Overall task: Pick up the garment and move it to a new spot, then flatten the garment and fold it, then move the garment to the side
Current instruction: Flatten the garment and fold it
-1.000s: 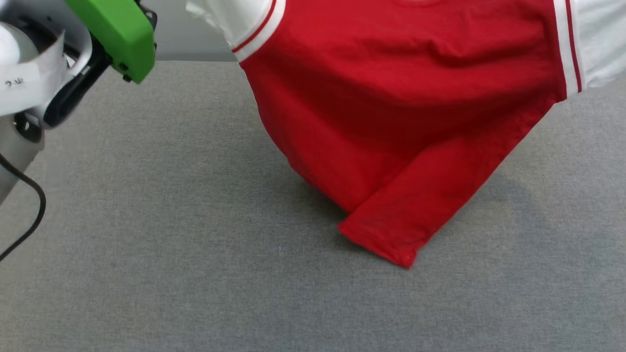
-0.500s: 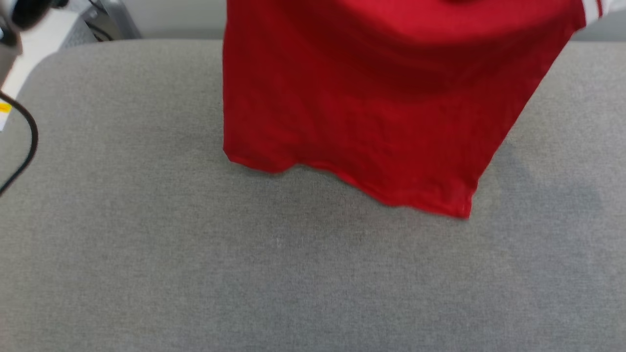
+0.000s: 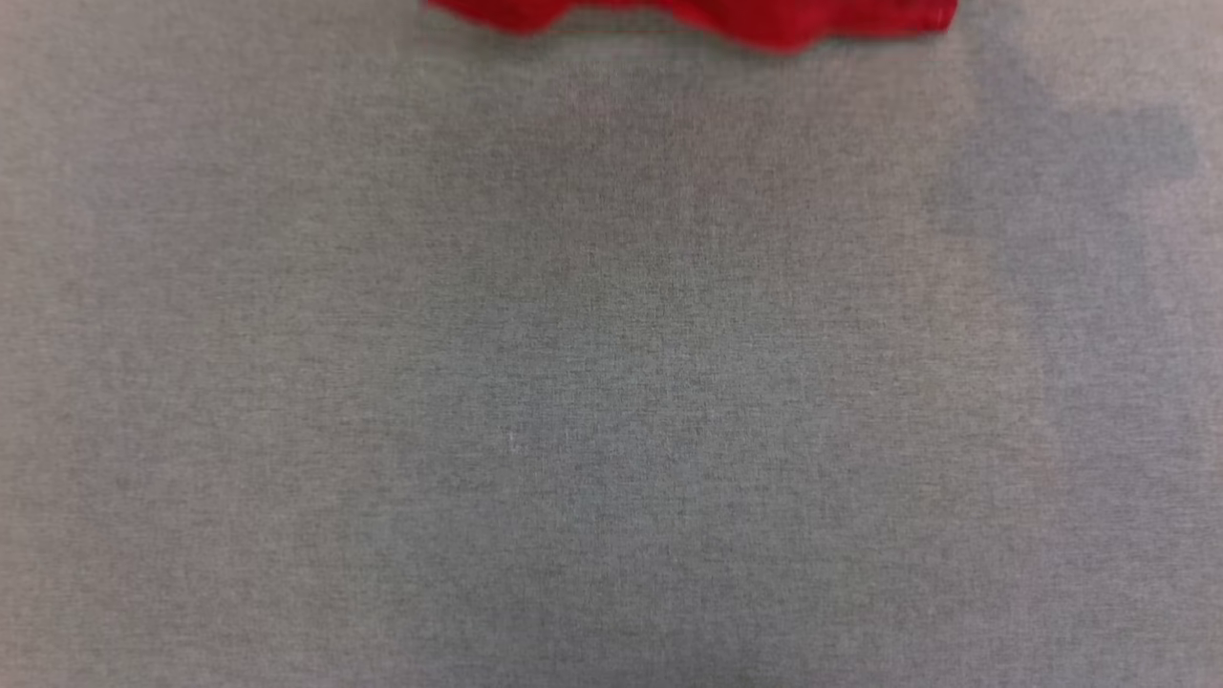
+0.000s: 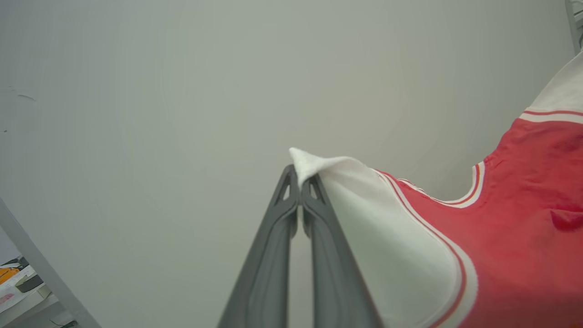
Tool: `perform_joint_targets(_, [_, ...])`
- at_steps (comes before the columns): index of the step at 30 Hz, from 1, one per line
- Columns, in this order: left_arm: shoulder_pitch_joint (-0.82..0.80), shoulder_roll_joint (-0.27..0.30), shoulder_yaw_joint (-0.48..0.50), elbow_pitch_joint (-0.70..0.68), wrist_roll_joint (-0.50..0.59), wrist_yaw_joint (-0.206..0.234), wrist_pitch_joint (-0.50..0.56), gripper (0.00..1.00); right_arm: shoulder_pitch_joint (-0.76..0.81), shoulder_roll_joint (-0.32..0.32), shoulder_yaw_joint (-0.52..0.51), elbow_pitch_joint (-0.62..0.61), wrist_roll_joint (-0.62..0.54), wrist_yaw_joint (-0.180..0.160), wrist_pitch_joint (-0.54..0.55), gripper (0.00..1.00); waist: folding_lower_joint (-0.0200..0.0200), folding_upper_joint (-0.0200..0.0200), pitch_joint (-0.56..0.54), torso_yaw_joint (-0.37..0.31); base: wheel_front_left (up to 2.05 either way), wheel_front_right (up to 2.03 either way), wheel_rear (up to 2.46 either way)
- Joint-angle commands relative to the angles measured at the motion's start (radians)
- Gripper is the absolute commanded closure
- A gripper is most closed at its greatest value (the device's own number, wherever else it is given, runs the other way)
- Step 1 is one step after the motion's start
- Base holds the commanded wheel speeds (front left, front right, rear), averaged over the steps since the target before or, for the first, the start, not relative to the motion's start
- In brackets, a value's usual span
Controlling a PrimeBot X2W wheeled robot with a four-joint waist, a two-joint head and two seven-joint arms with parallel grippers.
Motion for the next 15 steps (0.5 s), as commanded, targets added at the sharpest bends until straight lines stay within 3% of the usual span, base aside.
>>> perform_joint_targets(1, [-0.04,-0.01,0.014,0.008,0.011,0.008,-0.014,1.0,-0.046,0.009,0.01,0.028,-0.006,-0.001,-0.025,1.0,-0.0001,0.0,0.065,-0.017,0.0,0.0,0.0])
perform_joint_targets(8, [-0.091,-0.01,0.027,0.025,0.014,0.012,-0.03,1.0,-0.172,0.062,0.082,0.144,0.0,-0.001,-0.089,1.0,-0.0001,0.0,0.114,-0.029,0.0,0.0,0.0])
perform_joint_targets(15, [-0.011,0.013,0.026,0.052,-0.016,0.009,-0.054,1.0,-0.164,0.112,0.18,0.228,0.041,-0.001,-0.134,1.0,-0.0001,0.0,0.141,-0.042,0.0,0.0,0.0])
